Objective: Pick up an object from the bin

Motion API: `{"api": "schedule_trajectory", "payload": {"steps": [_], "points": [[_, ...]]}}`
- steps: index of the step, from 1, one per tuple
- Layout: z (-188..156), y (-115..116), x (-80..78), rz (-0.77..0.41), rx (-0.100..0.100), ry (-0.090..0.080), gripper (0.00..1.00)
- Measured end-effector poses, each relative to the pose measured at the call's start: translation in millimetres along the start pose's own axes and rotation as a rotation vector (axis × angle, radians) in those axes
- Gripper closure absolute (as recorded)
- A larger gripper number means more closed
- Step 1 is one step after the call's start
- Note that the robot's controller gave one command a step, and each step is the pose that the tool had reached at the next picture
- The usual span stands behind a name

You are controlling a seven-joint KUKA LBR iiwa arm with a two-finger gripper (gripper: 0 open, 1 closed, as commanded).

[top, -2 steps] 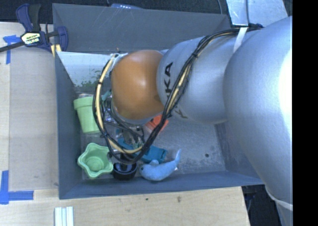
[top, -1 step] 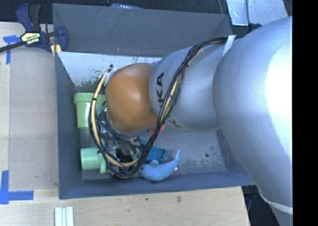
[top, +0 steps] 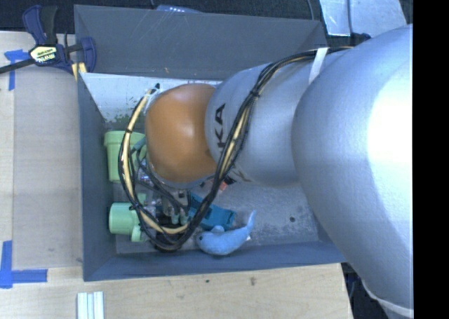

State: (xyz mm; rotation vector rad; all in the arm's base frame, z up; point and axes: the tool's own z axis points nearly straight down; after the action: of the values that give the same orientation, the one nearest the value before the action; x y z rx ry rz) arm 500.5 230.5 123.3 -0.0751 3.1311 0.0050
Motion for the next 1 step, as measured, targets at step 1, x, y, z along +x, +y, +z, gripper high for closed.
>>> {"api": "schedule_trajectory", "payload": {"steps": [1], "points": [[40.6,-10.2,6.4,-0.134,0.000,0.007,0.00]]}}
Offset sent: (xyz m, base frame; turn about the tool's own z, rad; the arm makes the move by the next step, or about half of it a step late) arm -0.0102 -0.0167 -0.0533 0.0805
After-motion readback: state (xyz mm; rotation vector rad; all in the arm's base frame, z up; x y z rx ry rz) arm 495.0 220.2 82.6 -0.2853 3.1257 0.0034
